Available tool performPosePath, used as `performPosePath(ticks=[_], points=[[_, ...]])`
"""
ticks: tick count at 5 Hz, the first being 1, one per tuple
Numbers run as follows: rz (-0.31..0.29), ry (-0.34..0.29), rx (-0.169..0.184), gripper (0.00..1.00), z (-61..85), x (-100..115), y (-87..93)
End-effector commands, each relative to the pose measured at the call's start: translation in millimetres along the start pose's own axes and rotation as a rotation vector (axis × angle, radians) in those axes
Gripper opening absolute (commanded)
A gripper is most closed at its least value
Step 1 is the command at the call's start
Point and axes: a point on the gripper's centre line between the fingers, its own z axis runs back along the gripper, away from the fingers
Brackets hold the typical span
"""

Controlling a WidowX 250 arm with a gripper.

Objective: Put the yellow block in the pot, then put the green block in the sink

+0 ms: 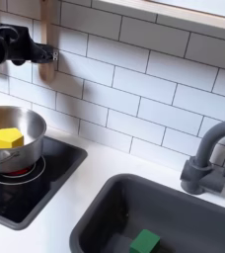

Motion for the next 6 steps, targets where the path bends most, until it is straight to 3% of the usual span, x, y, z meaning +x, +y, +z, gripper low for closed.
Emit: performPosePath(ticks=[1,6], points=[[0.002,-0.008,-0.008,0.00,1.7,3.3,-3.0],[0.014,-0.004,-0.011,0.00,9.3,3.6,-7.0]])
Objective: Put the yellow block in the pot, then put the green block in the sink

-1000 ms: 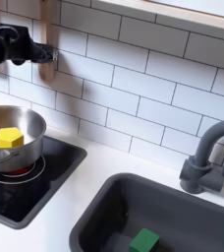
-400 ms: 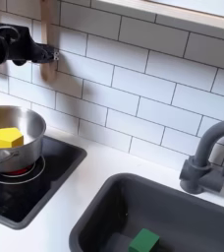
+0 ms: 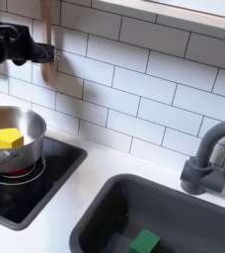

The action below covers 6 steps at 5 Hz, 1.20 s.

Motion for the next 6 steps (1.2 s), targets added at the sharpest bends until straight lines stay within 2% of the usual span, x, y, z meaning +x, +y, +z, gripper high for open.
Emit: performPosePath(ticks=[1,3,4,5,6], points=[[0.011,0.000,0.001,0.00,0.6,0.7,0.7],[0.020,0.020,0.002,0.00,4.2,-2.6,1.6],[0.013,-0.004,-0.009,0.00,13.1,10.1,-6.1],[0.017,-0.005,-0.007,0.00,13.9,10.7,-4.7],[0.021,-0.004,0.013,0.24,16.6,8.9,5.2]])
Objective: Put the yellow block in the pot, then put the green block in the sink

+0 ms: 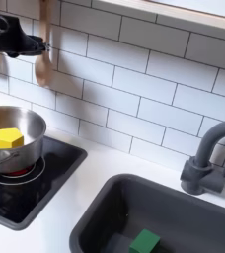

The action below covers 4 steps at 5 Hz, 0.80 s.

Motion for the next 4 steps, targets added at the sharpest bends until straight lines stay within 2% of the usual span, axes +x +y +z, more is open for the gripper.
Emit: performPosePath(ticks=[1,3,4], points=[[0.004,0.007,0.001,1.00,-1.6,-2.9,1.5],[-0.001,0.001,0.006,1.00,0.9,0.6,1.6],[-0.020,0.008,0.008,1.00,-3.7,-1.6,5.6]])
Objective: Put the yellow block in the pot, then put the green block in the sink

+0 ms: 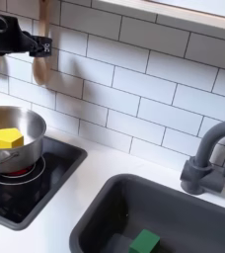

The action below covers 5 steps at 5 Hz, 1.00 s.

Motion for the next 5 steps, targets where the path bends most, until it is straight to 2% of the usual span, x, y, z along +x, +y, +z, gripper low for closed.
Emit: performPosePath(ticks=[1,4,5], points=[[-0.026,-0.002,0.004,1.00,-4.1,3.7,2.5],[-0.036,0.002,-0.001,1.00,-16.9,-4.7,8.2],[-0.032,-0.014,-0.001,1.00,-19.6,-6.7,9.3]])
